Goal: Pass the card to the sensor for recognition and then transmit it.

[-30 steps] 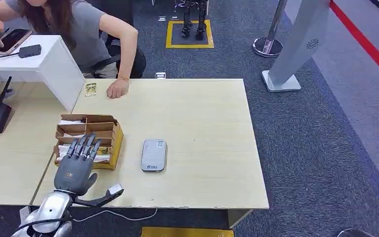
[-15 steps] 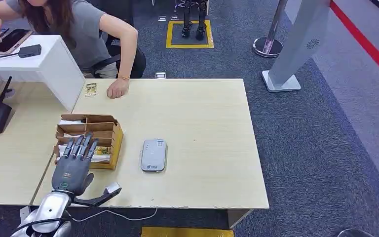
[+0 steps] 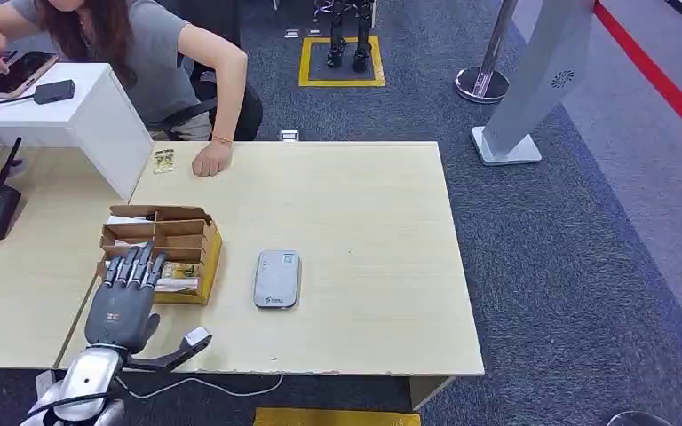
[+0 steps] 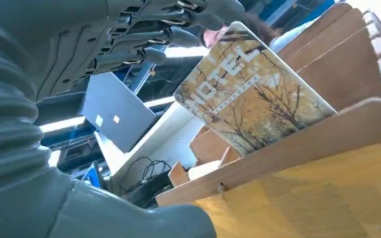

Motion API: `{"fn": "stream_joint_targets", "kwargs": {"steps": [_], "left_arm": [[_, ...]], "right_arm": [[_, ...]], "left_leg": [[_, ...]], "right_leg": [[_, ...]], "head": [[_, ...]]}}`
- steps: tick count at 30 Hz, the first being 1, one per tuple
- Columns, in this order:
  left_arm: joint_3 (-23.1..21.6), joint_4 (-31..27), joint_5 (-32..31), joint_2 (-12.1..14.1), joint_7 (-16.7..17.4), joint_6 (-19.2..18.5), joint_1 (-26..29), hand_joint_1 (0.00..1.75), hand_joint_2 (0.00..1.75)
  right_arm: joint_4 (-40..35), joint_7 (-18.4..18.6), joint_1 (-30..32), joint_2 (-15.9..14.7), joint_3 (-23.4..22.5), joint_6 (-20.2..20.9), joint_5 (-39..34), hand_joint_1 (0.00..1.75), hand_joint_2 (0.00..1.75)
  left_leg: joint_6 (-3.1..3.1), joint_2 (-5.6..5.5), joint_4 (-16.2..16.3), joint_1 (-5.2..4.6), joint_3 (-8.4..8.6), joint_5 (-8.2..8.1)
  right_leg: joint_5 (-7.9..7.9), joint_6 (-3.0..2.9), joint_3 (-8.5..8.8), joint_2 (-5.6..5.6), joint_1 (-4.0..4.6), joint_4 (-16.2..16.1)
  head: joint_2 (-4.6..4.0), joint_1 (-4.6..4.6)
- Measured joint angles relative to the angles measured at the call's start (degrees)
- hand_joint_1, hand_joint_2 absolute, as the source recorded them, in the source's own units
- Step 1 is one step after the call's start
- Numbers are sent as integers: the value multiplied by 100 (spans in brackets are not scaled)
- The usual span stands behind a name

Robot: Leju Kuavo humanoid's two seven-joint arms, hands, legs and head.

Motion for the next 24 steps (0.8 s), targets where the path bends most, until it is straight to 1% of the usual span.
{"fn": "stream_joint_targets", "kwargs": {"steps": [5,9,15,24], "left_arm": [[13,72,13,-70,-28,173,-53,0,175],[24,131,22,-114,-28,210,-89,0,175],[29,208,46,-190,-131,352,-176,0,175],[33,267,52,-256,-131,352,-189,0,175]], "right_arm": [[0,0,-16,0,0,0,74,0,175],[0,0,-29,0,2,0,79,0,175],[0,0,-60,0,2,0,81,0,175],[0,0,-69,0,2,0,85,0,175]], "left_leg": [[0,0,0,0,0,0],[0,0,0,0,0,0],[0,0,0,0,0,0],[0,0,1,0,0,0]], "right_leg": [[0,0,0,0,0,0],[0,0,0,0,0,0],[0,0,0,0,0,0],[0,0,0,0,0,0]], "head": [[0,-2],[0,0],[0,0],[0,0]]}}
